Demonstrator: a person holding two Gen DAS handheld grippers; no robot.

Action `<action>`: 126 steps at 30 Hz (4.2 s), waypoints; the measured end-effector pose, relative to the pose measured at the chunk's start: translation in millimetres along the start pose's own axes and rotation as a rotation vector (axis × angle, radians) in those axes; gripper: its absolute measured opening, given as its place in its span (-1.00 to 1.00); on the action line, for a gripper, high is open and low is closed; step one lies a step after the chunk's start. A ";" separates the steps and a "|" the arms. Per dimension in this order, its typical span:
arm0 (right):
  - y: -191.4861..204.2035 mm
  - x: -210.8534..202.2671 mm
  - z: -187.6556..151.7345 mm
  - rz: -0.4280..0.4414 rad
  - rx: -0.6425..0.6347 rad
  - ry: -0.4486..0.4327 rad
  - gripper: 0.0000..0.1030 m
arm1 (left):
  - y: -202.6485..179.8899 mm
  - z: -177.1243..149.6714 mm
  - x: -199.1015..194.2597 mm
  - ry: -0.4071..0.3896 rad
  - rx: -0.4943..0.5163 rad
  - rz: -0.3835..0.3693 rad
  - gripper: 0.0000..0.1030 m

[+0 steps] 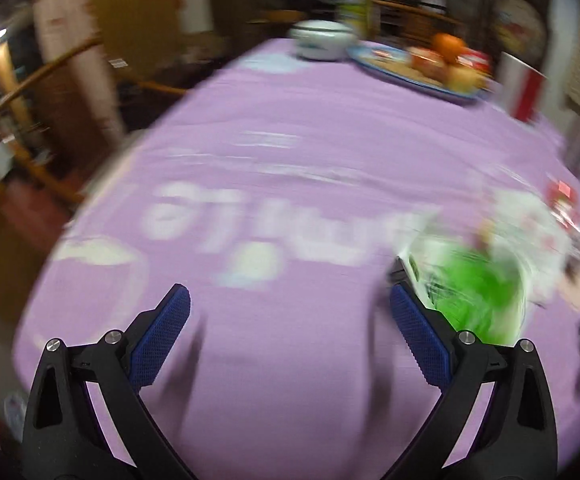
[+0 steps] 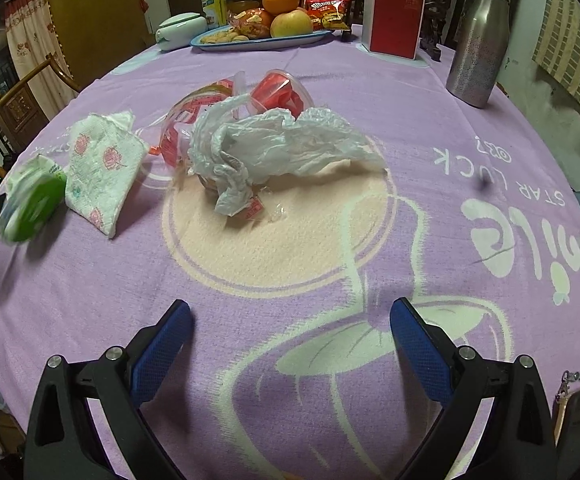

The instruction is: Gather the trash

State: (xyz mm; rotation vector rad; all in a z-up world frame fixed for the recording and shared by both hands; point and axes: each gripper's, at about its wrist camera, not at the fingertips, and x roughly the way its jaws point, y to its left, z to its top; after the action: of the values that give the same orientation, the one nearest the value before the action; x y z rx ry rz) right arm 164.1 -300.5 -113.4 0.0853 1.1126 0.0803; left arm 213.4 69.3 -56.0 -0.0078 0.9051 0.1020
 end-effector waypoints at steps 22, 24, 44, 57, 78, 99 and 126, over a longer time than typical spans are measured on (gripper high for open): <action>4.0 0.9 0.4 -0.018 -0.015 0.008 0.92 | -55.4 -43.4 -9.2 -0.007 0.281 -0.213 0.86; 4.2 0.7 0.4 -0.019 -0.015 0.007 0.92 | -53.9 -37.8 -5.3 0.001 0.235 -0.265 0.86; 4.2 0.9 0.5 -0.018 -0.016 0.008 0.92 | -84.3 -27.0 -18.5 -0.106 0.374 -0.312 0.87; 4.9 1.2 1.0 -0.020 -0.018 0.010 0.92 | -78.9 6.5 20.8 0.042 0.236 -0.477 0.85; 11.1 -39.1 7.2 0.062 -0.047 -0.210 0.89 | -37.9 -17.6 -30.7 -0.153 0.141 -0.449 0.72; 1.7 -62.8 31.2 0.182 0.113 -0.350 -0.76 | -23.6 -23.5 -47.7 -0.174 0.092 -0.458 0.72; 252.5 -132.8 -18.9 0.584 -0.345 -0.289 -0.77 | 184.5 -154.3 -124.3 -0.208 -0.116 -0.162 0.72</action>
State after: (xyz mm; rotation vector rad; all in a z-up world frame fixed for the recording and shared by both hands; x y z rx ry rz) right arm 83.2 -63.3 24.2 0.1070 0.7436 0.7571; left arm -0.8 234.7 -47.0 -0.1750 0.6872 0.0034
